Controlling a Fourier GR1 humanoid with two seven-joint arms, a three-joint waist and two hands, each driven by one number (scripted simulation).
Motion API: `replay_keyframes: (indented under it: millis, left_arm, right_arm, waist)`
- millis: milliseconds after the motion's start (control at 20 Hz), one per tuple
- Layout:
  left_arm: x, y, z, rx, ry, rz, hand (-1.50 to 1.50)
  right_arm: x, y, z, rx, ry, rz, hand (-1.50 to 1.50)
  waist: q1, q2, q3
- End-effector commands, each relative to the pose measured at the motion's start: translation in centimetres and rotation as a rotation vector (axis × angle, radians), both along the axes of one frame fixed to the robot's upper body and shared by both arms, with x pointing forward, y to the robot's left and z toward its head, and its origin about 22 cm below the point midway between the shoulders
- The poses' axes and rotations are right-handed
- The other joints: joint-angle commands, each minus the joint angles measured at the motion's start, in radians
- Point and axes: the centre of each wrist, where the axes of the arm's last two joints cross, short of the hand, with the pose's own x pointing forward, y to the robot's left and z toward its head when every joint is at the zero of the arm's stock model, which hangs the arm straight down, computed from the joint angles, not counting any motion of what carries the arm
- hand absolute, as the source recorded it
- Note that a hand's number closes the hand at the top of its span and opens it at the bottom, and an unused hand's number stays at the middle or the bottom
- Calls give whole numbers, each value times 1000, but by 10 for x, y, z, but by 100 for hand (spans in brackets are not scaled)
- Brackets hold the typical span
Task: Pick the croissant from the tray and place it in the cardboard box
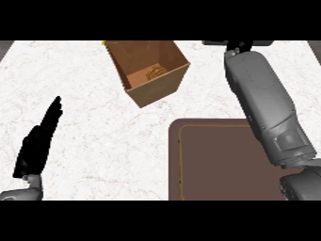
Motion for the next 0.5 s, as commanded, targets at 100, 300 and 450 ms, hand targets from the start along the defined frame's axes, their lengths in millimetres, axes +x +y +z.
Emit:
replay_keyframes:
  millis: [100,300,450]
  left_arm:
    - [-6,2,-5,-9,17,17,0]
    - [-7,0,-22,-10,12,21,0]
    - [-17,18,4,-10,6,35,0]
  right_arm:
    - [-9,-83,-12,51,-53,-80,-150]
    - [-24,-138,-15,54,-45,-37,-150]
    - [-45,-186,-30,20,-42,15,-150]
  waist:
    - [-28,-10,0]
    - [-31,-9,-1]
    - [-30,-12,0]
